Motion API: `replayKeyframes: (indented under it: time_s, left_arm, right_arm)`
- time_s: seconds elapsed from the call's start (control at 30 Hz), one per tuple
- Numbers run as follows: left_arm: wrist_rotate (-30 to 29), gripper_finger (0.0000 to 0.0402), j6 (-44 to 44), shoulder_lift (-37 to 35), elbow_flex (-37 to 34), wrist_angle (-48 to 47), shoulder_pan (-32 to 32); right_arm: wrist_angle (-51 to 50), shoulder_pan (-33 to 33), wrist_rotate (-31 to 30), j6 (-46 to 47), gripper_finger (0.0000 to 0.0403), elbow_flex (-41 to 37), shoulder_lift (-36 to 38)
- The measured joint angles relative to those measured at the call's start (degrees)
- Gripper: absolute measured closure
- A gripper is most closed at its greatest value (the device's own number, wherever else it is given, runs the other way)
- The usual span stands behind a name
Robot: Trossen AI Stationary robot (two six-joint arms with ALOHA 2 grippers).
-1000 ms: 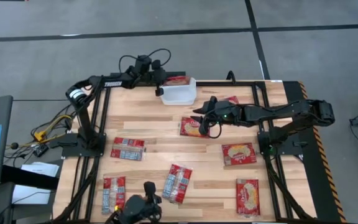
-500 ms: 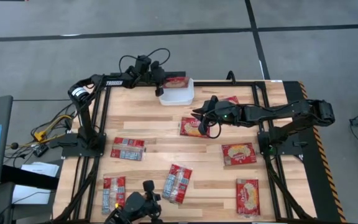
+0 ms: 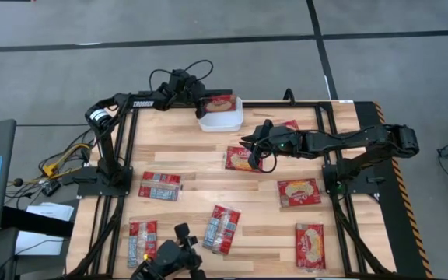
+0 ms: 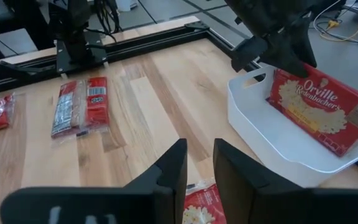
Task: Sort popcorn bags into baskets
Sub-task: Put the red popcorn bag into the white bin
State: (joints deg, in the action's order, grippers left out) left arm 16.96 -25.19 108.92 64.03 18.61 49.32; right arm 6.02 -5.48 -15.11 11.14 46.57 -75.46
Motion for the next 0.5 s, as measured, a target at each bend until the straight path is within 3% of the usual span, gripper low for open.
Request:
replayKeyframes:
  time_s: [0.17, 0.5]
  left_arm:
    - [-2.9, 0.0259, -0.2, -0.1, 0.0, 0.3, 0.0]
    - [-2.9, 0.0227, -3.7, -0.1, 0.0, 1.1, -1.3]
  right_arm:
    - [0.0, 0.0, 0.0, 0.0, 0.0300, 0.0, 0.0]
    - [0.0, 0.0, 0.0, 0.0, 0.0300, 0.0, 0.0]
